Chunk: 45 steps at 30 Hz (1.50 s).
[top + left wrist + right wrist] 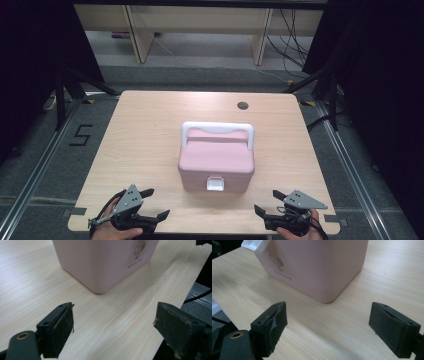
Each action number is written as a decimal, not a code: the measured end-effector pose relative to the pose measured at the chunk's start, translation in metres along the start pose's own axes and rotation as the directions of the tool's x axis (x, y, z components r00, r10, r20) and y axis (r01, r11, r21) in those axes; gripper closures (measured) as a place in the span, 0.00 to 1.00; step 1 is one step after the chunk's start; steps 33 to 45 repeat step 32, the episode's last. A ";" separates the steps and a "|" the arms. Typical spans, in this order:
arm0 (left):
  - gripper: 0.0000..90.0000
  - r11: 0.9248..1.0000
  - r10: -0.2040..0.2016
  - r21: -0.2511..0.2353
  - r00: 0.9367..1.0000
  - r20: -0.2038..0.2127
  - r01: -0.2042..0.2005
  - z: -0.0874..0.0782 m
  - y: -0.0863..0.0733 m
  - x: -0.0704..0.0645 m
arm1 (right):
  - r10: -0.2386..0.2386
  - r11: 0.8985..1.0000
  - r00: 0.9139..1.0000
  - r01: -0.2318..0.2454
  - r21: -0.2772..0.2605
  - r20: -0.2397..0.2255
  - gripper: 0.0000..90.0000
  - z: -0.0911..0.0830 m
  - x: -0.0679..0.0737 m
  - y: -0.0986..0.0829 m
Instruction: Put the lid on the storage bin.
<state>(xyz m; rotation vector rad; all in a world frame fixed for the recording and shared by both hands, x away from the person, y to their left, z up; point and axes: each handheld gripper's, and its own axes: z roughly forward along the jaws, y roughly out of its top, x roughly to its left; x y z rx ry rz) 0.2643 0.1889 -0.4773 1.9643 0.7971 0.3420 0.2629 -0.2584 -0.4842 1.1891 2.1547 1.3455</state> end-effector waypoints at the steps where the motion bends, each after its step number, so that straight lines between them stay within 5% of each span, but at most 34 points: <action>1: 0.17 1.000 0.006 0.005 1.000 -0.005 -0.005 0.000 -0.001 0.000 | -0.013 1.000 1.000 0.013 0.007 -0.005 0.18 -0.001 -0.001 0.000; 6: 0.17 0.999 0.004 0.039 1.000 -0.006 -0.004 0.003 -0.005 -0.002 | -0.030 0.999 1.000 0.030 0.032 0.004 0.18 -0.003 0.002 -0.005; 8: 0.17 0.999 0.010 0.043 1.000 -0.002 -0.009 0.005 -0.006 -0.003 | 0.003 0.998 1.000 -0.002 0.058 -0.018 0.18 -0.004 0.007 -0.007; 10: 0.17 0.996 0.031 0.081 0.999 -0.010 -0.030 0.005 -0.007 -0.002 | -0.025 0.996 0.999 0.028 0.081 -0.040 0.18 -0.002 0.008 -0.010; 15: 0.17 0.997 0.010 0.073 1.000 -0.007 -0.009 0.007 -0.008 -0.002 | -0.055 0.991 0.997 0.061 0.116 -0.055 0.18 0.001 0.012 -0.012; 16: 0.17 0.994 0.041 0.100 0.999 -0.014 -0.039 0.005 -0.007 0.001 | -0.069 0.991 0.996 0.075 0.113 -0.057 0.18 0.001 0.011 -0.012; 19: 0.17 0.998 0.008 0.068 1.000 -0.002 -0.008 0.008 -0.008 -0.002 | -0.052 0.992 0.996 0.060 0.110 -0.074 0.18 0.001 0.011 -0.012; 27: 0.17 0.997 0.000 0.076 1.000 -0.007 0.001 0.008 -0.009 -0.001 | -0.087 0.986 0.995 0.094 0.137 -0.058 0.18 0.003 0.011 -0.015; 30: 0.17 0.995 0.023 0.099 1.000 -0.007 -0.022 0.007 -0.008 0.002 | -0.057 0.987 0.997 0.064 0.148 -0.054 0.18 0.003 0.012 -0.016; 45: 0.17 0.995 0.014 0.096 1.000 -0.014 -0.013 0.008 -0.009 0.001 | -0.064 0.985 0.997 0.071 0.157 -0.049 0.18 0.004 0.011 -0.016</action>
